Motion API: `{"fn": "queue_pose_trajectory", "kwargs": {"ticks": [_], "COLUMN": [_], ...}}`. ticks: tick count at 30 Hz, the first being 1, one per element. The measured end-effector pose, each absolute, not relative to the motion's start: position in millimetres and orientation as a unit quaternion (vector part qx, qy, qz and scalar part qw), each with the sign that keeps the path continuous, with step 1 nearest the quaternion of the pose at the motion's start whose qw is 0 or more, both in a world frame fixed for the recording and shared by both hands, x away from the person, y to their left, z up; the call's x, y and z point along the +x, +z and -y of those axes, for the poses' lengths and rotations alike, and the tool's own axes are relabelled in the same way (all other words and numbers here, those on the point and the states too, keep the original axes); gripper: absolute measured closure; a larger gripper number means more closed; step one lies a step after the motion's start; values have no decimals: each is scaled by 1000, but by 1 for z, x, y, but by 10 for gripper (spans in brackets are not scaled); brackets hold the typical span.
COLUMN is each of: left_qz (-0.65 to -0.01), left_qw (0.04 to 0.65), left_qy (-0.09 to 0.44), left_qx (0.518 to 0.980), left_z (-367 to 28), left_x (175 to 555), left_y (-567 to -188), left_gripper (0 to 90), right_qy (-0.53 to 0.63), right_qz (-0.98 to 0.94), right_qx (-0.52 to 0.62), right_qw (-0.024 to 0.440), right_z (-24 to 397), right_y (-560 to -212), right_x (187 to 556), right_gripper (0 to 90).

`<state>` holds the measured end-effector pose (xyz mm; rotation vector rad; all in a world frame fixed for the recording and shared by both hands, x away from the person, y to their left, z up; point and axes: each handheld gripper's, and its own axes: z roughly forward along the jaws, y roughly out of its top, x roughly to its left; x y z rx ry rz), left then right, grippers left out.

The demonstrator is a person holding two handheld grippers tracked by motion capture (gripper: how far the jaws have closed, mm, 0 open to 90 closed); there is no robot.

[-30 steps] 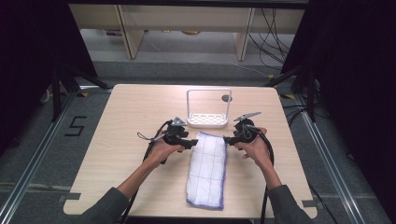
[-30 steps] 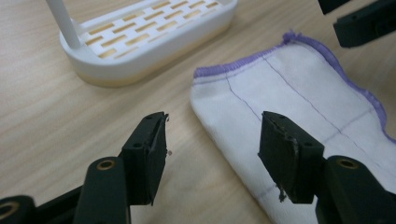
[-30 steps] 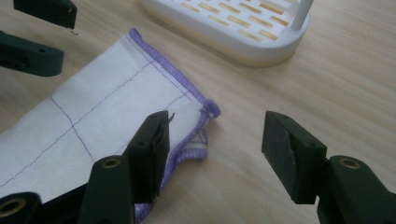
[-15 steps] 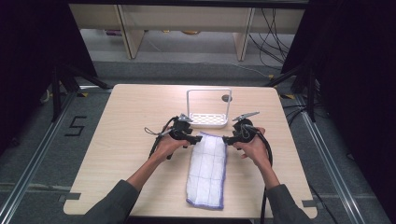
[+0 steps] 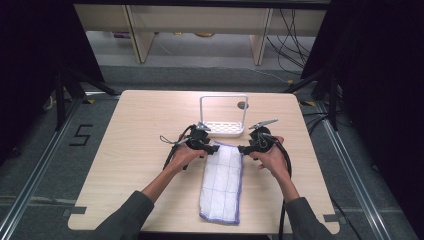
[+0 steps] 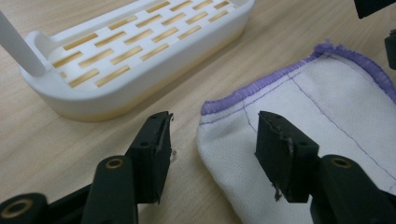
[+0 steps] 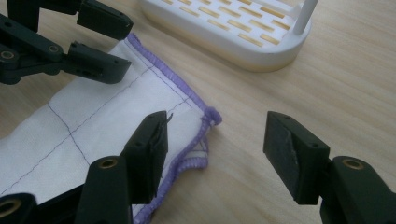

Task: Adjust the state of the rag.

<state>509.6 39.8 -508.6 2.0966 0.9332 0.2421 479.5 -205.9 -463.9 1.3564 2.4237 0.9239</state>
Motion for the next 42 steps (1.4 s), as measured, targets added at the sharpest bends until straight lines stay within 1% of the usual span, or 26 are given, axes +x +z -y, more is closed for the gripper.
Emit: {"fn": "queue_pose_trajectory", "kwargs": {"ticks": [2,3,5,7,9,11,14,19,23,28,30,33,36,39,42], "left_qz": [-363,-355,-343,-333,-329,-326,-318,-320,-323,-320,-319,-317,-315,-317,-317], "left_qw": [409,408,407,404,409,413,408,415,418,422,424,426,427,427,434], "left_qy": [93,94,100,113,113,112,116,114,113,112,111,111,109,113,111], "left_qx": [832,836,841,845,844,843,848,844,841,841,841,840,840,839,836], "left_z": [-39,-38,-36,-35,-35,-37,-39,-47,-52,-57,-58,-60,-62,-64,-66], "left_x": [512,512,512,510,508,506,503,502,501,496,495,494,493,492,492], "left_y": [-509,-509,-510,-509,-508,-507,-507,-506,-507,-507,-508,-507,-508,-508,-506], "left_gripper": [486,526,631,760,813,836,847,847,845,844,842,840,837,838,838], "right_qy": [313,320,312,313,315,311,309,303,301,283,281,288,308,324,331], "right_qz": [-822,-820,-824,-823,-823,-826,-829,-834,-838,-840,-842,-841,-845,-844,-844], "right_qx": [463,462,461,461,460,457,454,448,442,454,452,452,430,419,414], "right_qw": [107,111,105,109,107,106,107,107,106,88,86,75,81,83,84], "right_z": [205,205,205,205,203,201,197,190,184,177,176,175,176,176,175], "right_y": [-464,-466,-465,-466,-467,-469,-471,-476,-483,-491,-493,-493,-495,-494,-492], "right_x": [480,480,480,480,480,481,482,484,488,490,490,489,491,491,490], "right_gripper": [410,410,410,410,409,409,414,428,472,532,565,663,742,791,811]}}
